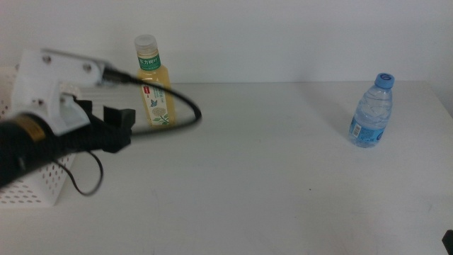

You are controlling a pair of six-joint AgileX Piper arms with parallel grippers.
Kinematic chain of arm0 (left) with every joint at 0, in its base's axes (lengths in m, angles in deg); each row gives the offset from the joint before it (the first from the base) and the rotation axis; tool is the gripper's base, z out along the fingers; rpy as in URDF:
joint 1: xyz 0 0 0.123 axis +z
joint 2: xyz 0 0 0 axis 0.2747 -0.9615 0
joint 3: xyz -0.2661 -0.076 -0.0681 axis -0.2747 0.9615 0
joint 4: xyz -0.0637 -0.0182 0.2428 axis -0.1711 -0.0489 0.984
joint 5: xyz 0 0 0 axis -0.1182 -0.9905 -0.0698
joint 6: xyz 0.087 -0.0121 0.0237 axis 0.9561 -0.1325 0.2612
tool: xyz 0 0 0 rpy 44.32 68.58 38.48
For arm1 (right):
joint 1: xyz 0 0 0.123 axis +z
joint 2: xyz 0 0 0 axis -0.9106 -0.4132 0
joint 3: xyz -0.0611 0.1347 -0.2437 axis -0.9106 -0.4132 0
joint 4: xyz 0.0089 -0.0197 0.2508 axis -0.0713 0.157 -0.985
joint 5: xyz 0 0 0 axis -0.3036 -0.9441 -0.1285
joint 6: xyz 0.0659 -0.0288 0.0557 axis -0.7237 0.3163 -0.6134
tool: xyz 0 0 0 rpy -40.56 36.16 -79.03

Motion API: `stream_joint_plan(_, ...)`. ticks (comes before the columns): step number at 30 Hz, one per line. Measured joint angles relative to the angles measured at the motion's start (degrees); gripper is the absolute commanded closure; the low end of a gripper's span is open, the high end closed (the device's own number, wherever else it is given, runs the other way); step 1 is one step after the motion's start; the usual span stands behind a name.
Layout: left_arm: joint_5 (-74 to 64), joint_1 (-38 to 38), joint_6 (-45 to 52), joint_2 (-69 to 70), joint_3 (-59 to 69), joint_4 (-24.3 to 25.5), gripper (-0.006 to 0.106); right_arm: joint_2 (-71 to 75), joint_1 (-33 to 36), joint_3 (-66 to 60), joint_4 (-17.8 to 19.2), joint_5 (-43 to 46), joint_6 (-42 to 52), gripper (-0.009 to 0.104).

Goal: Use arms to grab the bottles and put them into the dustbin to the left of the table.

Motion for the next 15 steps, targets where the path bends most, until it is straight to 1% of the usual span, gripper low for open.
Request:
stream_joint_plan(7, 27.82, -2.86, -0.11, -1.51, 12.88, -0.11, 0.030, 0.00, 0.00, 0.00, 0.00, 0.00, 0.00, 0.027)
stream_joint_plan(10, 35.28, -2.86, -0.87, -4.63, 15.28, -0.29, 0.030, 0.00, 0.00, 0.00, 0.00, 0.00, 0.00, 0.027)
stream_joint_plan(15, 43.57, -2.86, -2.65, -11.37, 15.77, -0.48, 0.030, 0.00, 0.00, 0.00, 0.00, 0.00, 0.00, 0.027)
